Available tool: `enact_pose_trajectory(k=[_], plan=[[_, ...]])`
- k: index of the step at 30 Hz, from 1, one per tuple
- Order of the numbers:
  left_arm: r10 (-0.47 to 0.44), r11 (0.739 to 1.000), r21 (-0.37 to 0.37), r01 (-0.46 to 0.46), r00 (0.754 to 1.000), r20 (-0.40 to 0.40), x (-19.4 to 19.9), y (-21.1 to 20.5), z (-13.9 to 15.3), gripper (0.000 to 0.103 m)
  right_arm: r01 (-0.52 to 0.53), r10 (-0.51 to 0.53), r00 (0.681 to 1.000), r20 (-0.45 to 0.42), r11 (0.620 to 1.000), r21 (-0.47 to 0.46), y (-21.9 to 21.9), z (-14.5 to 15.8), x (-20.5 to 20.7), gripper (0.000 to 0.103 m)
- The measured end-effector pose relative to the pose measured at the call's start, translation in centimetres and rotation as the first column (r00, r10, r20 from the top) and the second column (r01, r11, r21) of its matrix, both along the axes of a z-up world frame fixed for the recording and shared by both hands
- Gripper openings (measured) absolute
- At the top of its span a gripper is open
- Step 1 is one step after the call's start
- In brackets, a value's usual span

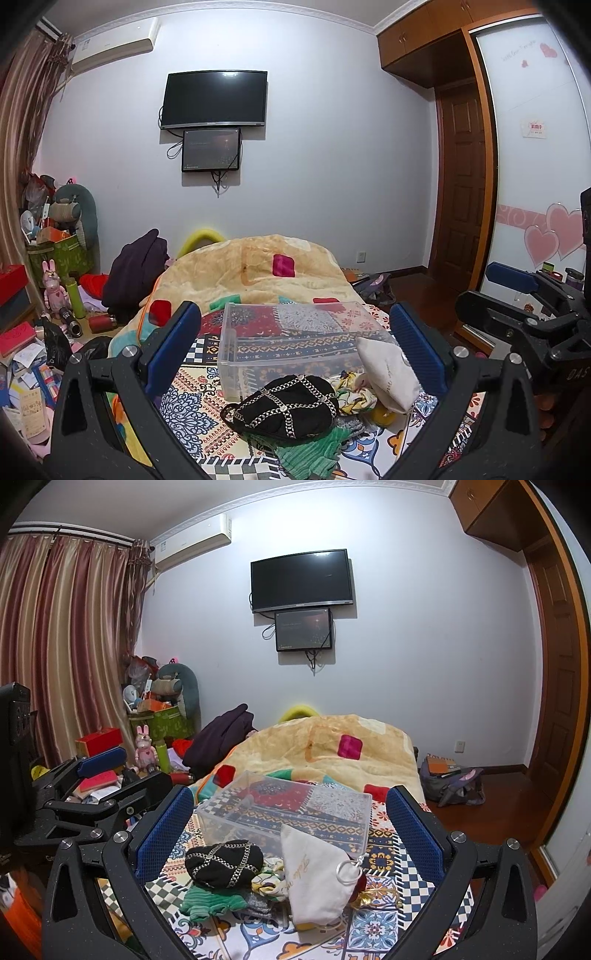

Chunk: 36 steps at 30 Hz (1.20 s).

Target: Organize soft objects

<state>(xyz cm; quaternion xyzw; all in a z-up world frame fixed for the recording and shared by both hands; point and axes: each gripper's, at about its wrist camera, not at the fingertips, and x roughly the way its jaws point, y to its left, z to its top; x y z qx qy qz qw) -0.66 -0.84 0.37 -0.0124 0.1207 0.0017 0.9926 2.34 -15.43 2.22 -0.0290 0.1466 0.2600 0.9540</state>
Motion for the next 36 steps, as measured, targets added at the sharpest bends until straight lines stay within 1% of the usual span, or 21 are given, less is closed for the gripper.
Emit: enact_pose_trajectory(k=[36], plan=[[-0.004,1.000,-0.002,0.004,1.000,0.000,-0.30,-0.01,0.09,0.103,-0.008,0.008,1.000,0.001,1.000,0.009,0.40,0.37,-0.74,0.103]])
